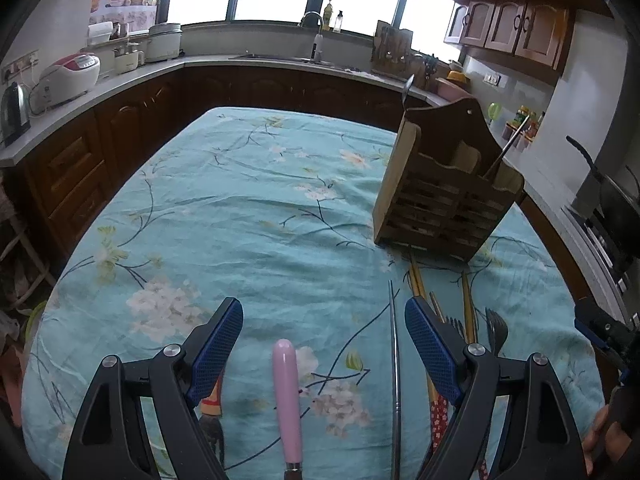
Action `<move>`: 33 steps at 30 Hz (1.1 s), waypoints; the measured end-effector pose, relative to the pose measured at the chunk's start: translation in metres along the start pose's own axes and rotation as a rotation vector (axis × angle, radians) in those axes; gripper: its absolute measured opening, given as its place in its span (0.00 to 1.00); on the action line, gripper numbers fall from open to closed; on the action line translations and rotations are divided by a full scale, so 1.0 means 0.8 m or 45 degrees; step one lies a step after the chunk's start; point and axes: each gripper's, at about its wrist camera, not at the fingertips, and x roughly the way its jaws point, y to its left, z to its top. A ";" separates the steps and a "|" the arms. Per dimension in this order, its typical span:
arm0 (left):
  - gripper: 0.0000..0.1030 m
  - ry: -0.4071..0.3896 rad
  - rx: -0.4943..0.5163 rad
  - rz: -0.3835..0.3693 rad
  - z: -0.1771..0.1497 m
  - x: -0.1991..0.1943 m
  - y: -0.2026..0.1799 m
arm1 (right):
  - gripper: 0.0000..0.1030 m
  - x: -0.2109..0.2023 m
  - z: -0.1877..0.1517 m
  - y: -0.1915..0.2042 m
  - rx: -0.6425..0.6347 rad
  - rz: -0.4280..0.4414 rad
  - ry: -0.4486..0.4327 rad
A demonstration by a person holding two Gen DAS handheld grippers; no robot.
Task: Organize utensils
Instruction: 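Move both open tools back down to the loose utensils, then grasp a thin metal rod with the left tool while the right tool grasps a steel fork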
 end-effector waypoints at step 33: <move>0.69 0.272 0.227 0.008 0.022 0.137 -0.063 | 0.41 0.117 -0.016 0.005 -0.055 -0.126 0.330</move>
